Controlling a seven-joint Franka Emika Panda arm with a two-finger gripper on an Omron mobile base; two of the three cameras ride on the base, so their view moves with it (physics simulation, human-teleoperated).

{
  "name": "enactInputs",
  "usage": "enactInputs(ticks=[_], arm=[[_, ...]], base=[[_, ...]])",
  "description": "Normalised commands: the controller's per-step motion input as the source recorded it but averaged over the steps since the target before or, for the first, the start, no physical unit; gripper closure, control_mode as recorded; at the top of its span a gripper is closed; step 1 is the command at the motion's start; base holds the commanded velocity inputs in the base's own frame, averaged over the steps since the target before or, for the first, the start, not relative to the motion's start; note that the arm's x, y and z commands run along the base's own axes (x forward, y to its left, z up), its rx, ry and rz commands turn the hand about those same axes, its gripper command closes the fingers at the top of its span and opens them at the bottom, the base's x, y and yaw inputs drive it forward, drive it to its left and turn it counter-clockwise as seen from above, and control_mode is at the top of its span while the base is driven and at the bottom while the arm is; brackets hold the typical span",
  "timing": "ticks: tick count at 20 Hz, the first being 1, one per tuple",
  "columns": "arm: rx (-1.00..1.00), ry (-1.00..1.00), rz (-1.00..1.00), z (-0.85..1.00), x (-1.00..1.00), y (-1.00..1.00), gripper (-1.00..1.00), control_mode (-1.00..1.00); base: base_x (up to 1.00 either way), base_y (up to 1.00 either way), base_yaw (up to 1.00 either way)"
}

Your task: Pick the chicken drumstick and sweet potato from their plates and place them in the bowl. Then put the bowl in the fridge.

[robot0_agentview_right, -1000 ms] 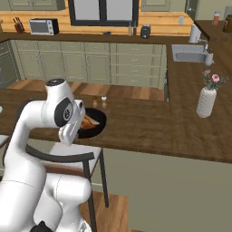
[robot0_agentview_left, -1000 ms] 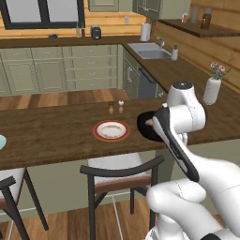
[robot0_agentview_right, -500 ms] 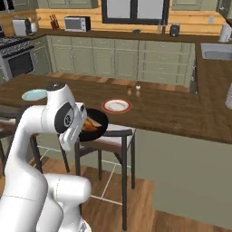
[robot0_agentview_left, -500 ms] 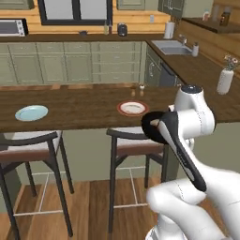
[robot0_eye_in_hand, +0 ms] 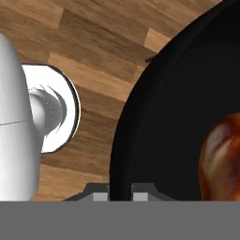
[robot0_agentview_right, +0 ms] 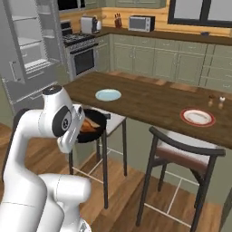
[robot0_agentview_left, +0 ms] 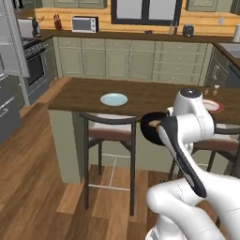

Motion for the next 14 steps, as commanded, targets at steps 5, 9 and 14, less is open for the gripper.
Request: enactInputs(ticks=[5, 9, 14], arm=[[0.00, 0.00, 0.00, 0.00, 0.00, 0.00, 1.00, 1.00], [0.00, 0.00, 0.00, 0.00, 0.00, 0.00, 1.00, 1.00], [0.00, 0.00, 0.00, 0.00, 0.00, 0.00, 1.00, 1.00]], base=[[0.81, 1.00, -0.12], [0.80, 1.00, -0.26], [0.62, 1.00, -0.34]])
